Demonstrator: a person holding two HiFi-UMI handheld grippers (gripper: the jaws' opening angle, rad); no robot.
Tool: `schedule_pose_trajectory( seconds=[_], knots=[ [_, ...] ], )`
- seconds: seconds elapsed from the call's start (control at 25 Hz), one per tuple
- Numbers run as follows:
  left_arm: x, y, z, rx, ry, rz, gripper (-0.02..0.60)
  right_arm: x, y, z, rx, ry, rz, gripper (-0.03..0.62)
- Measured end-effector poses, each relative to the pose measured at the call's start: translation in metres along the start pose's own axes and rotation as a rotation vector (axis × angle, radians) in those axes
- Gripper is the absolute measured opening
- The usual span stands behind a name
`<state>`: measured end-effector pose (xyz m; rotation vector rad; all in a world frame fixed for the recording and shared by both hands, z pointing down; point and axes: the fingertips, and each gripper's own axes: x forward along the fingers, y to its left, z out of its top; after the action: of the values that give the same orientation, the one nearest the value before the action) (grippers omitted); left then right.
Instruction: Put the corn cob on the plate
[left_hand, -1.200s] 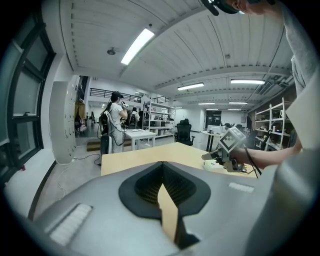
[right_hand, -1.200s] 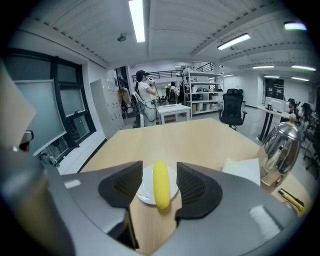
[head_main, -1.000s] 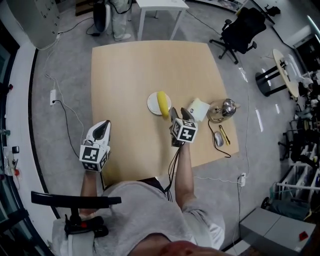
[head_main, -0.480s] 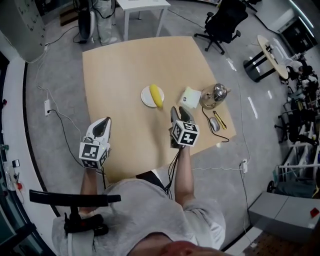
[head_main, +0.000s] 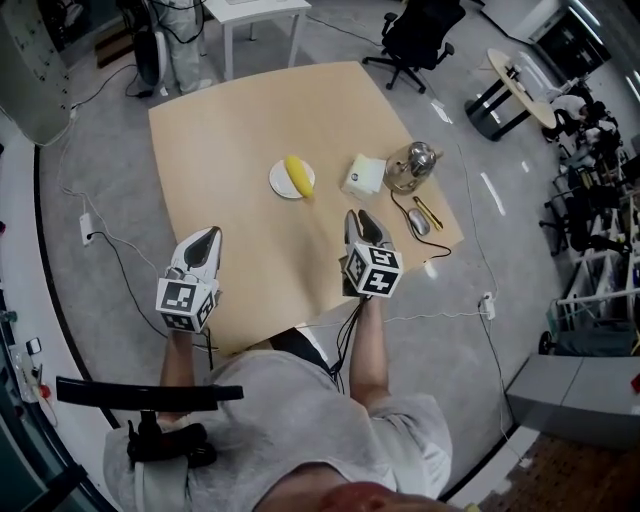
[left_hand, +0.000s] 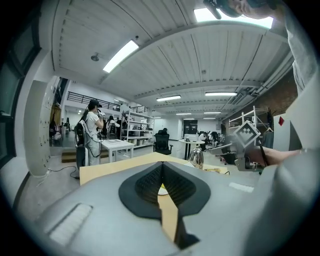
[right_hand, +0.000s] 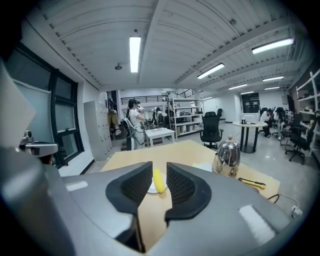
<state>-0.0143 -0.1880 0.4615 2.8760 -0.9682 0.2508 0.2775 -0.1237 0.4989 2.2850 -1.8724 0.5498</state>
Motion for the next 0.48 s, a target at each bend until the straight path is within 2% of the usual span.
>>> schedule_pose_trajectory(
  seconds=[0.48],
  knots=[
    [-0.006,-0.038,0.013,0.038,-0.032,-0.113,0.02,-0.08,-0.004,-0.001,0.012,-0.081,-0.086,0.064]
  ],
)
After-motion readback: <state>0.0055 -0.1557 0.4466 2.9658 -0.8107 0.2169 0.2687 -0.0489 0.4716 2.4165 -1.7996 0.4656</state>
